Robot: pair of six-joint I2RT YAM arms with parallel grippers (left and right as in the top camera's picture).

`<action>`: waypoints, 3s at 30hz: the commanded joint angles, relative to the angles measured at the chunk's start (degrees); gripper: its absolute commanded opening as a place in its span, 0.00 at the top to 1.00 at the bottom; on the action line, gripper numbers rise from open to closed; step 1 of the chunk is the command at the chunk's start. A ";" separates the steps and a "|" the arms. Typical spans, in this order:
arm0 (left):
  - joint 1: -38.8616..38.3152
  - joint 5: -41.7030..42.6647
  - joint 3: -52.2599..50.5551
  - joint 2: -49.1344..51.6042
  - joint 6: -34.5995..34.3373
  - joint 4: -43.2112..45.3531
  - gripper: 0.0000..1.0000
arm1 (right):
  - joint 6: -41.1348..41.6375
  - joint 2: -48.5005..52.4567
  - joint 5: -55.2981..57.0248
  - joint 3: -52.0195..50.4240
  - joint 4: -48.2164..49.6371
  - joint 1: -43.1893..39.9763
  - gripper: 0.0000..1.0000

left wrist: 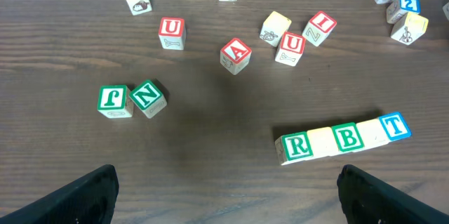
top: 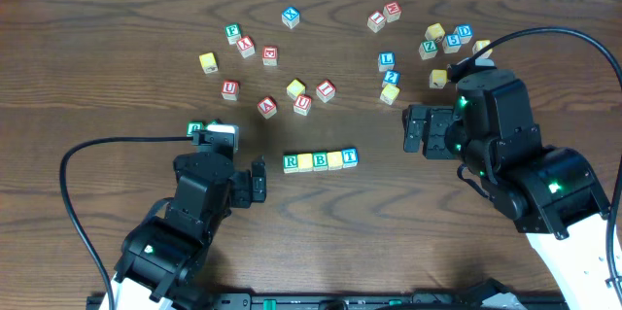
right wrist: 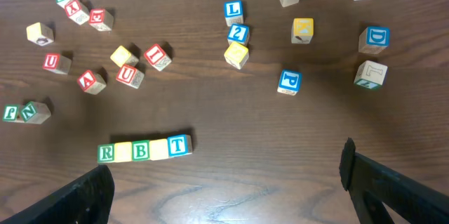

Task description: Spell out ROBOT

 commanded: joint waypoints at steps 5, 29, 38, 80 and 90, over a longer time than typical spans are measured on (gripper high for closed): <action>-0.17 -0.52 0.07 -11.58 -2.75 -5.73 0.02 | 0.11 -0.04 0.87 0.15 -0.07 0.00 0.01; 21.16 12.81 -37.81 -43.82 -5.49 36.59 0.02 | 0.11 -0.04 0.87 0.15 -0.07 0.02 0.01; 21.16 13.25 -37.77 -43.65 -4.42 27.34 0.02 | 0.11 -0.04 0.87 0.15 -0.07 0.02 0.01; 21.16 13.25 -37.77 -43.58 -4.42 27.36 0.02 | -33.79 -64.54 -18.47 -75.58 56.19 -18.47 0.01; 21.16 13.25 -37.77 -43.58 -4.42 27.36 0.02 | -31.82 -64.54 -18.49 -75.58 56.33 -18.47 0.01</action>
